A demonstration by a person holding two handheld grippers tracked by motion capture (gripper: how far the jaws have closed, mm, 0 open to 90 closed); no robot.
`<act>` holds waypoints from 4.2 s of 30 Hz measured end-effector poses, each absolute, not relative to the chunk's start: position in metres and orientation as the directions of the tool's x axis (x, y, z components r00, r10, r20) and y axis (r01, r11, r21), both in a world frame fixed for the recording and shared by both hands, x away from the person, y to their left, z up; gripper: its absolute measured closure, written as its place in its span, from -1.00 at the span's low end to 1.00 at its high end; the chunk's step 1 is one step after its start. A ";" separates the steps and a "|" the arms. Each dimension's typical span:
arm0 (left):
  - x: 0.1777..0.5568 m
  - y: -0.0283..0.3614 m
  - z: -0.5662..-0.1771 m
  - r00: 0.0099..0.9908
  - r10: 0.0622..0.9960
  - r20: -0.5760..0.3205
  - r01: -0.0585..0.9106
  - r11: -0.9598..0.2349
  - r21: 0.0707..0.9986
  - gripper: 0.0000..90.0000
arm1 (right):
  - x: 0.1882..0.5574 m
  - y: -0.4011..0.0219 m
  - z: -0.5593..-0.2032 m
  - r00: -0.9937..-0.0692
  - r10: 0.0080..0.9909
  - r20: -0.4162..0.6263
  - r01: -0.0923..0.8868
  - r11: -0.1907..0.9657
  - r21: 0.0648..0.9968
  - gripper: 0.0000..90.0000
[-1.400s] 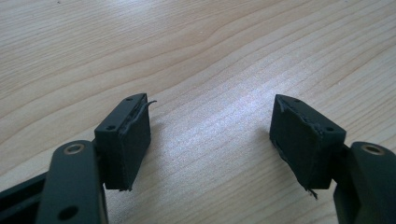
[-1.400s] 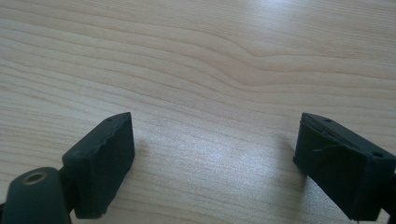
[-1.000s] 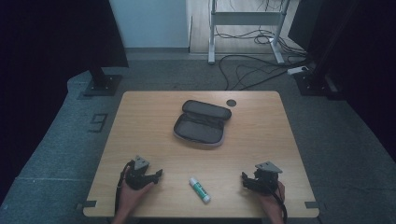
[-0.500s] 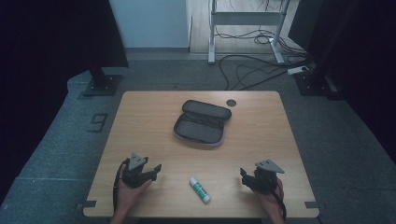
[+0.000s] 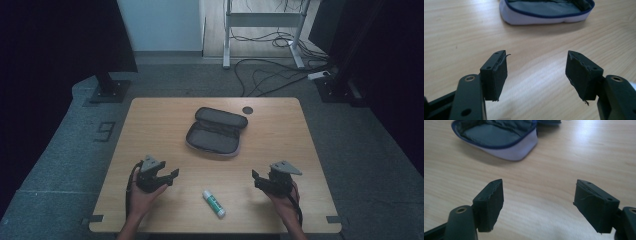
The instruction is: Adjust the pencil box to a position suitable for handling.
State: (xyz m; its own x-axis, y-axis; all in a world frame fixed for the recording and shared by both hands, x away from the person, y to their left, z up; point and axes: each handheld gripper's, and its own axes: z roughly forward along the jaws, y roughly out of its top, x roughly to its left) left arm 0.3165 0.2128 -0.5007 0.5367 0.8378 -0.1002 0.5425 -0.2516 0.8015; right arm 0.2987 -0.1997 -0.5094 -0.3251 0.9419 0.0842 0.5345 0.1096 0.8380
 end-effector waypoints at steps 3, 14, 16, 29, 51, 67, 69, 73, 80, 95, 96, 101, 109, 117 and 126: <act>0.327 0.208 -0.497 0.535 0.838 -0.104 0.545 -0.248 0.801 -0.24 | 0.307 -0.196 -0.504 -0.329 0.939 0.099 0.531 0.097 0.842 -0.44; 0.352 0.200 -0.488 0.513 0.848 -0.136 0.558 -0.210 0.803 -0.20 | 0.330 -0.175 -0.492 -0.339 0.939 0.063 0.518 0.131 0.845 -0.38; 0.357 0.199 -0.487 0.509 0.851 -0.127 0.562 -0.217 0.798 -0.20 | 0.332 -0.172 -0.491 -0.344 0.937 0.060 0.519 0.136 0.844 -0.36; 0.379 0.192 -0.482 0.492 0.863 -0.115 0.577 -0.224 0.786 -0.18 | 0.356 -0.156 -0.490 -0.362 0.929 0.077 0.530 0.137 0.837 -0.22; 0.407 0.178 -0.479 0.493 0.861 -0.125 0.585 -0.222 0.780 -0.22 | 0.384 -0.131 -0.501 -0.371 0.926 0.072 0.554 0.159 0.817 -0.15; 0.442 0.171 -0.495 0.459 0.877 -0.143 0.626 -0.205 0.753 -0.18 | 0.410 -0.117 -0.514 -0.342 0.936 0.080 0.592 0.148 0.792 -0.11; 0.444 0.170 -0.495 0.460 0.877 -0.141 0.626 -0.207 0.752 -0.18 | 0.411 -0.117 -0.515 -0.339 0.937 0.081 0.594 0.146 0.791 -0.11; 0.451 0.164 -0.496 0.473 0.873 -0.121 0.618 -0.231 0.751 -0.17 | 0.418 -0.120 -0.522 -0.317 0.944 0.091 0.619 0.132 0.774 -0.11; 0.463 0.156 -0.502 0.467 0.877 -0.113 0.635 -0.244 0.733 -0.18 | 0.423 -0.126 -0.526 -0.293 0.949 0.111 0.631 0.105 0.769 -0.08; 0.480 0.156 -0.532 0.416 0.900 -0.133 0.695 -0.221 0.684 0.12 | 0.431 -0.125 -0.538 -0.296 0.948 0.119 0.653 0.110 0.750 0.11; 0.480 0.156 -0.533 0.417 0.899 -0.135 0.698 -0.222 0.681 0.14 | 0.432 -0.124 -0.538 -0.299 0.947 0.115 0.655 0.115 0.747 0.13; 0.481 0.157 -0.537 0.419 0.892 -0.169 0.712 -0.208 0.670 0.29 | 0.433 -0.122 -0.543 -0.292 0.950 0.112 0.671 0.120 0.732 0.20; 0.481 0.159 -0.537 0.420 0.892 -0.169 0.713 -0.209 0.670 0.57 | 0.433 -0.123 -0.542 -0.273 0.958 0.091 0.669 0.121 0.734 0.61; 0.481 0.159 -0.536 0.423 0.892 -0.157 0.709 -0.218 0.671 0.76 | 0.433 -0.125 -0.540 -0.266 0.960 0.091 0.662 0.113 0.741 0.87; 0.477 0.161 -0.530 0.433 0.887 -0.158 0.706 -0.225 0.672 0.82 | 0.429 -0.127 -0.533 -0.273 0.957 0.098 0.638 0.104 0.763 0.91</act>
